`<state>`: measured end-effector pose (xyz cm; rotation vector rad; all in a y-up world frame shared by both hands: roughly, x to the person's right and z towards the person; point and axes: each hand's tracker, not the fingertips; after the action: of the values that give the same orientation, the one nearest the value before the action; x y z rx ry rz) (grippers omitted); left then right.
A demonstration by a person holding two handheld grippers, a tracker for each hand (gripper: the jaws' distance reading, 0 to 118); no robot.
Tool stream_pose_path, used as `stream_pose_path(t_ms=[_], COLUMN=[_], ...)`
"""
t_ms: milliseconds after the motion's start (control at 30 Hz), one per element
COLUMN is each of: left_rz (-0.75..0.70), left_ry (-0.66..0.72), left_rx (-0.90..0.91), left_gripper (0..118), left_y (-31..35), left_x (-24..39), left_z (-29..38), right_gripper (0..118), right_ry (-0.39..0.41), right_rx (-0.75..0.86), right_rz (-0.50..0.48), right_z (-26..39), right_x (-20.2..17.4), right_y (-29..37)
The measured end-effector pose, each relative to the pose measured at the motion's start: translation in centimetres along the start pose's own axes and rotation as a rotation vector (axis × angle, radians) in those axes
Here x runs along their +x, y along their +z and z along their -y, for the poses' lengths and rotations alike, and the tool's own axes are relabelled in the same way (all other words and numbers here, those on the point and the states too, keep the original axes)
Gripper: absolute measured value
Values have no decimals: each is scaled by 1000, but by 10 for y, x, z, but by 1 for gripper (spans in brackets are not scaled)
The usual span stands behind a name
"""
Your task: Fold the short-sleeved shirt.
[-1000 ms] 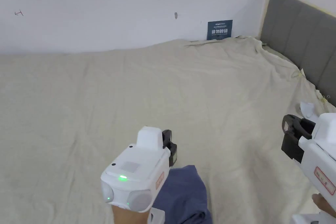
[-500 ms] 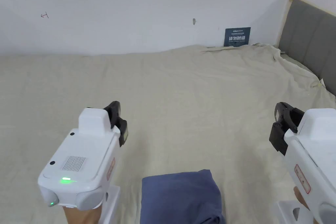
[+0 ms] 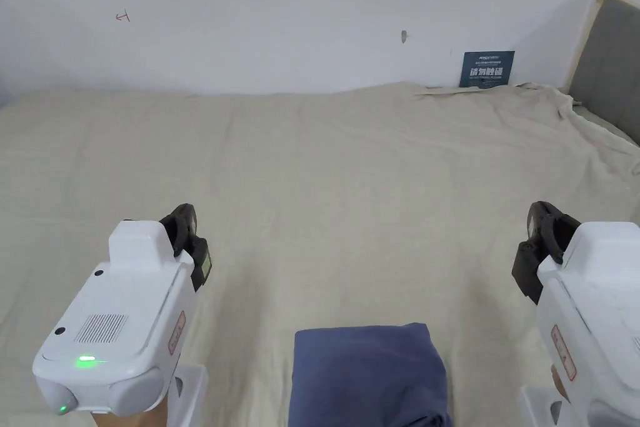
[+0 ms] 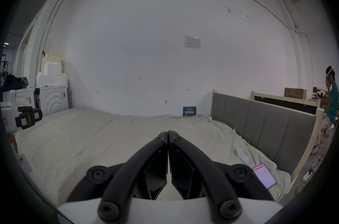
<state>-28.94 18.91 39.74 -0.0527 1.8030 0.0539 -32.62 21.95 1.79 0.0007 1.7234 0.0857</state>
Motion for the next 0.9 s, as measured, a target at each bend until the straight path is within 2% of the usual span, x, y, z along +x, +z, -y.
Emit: stream_pose_path(t_ms=[267, 400, 767, 900], left_rz=[44, 71, 106, 126], left_ry=[40, 52, 82, 109], left_rx=[-86, -141, -252, -294], left_gripper=[0, 0, 0, 0], left_y=[-3, -4, -14, -20], left_x=[-9, -12, -15, -12], left_z=[17, 29, 61, 73], right_gripper=[0, 0, 0, 0], right_ry=[0, 32, 68, 53], right_rx=[-174, -281, -432, -458], right_rz=[-89, -92, -120, -130], right_z=[80, 131, 218, 238], right_x=[-43, -63, -83, -86], right_y=[-26, -40, -64, -67])
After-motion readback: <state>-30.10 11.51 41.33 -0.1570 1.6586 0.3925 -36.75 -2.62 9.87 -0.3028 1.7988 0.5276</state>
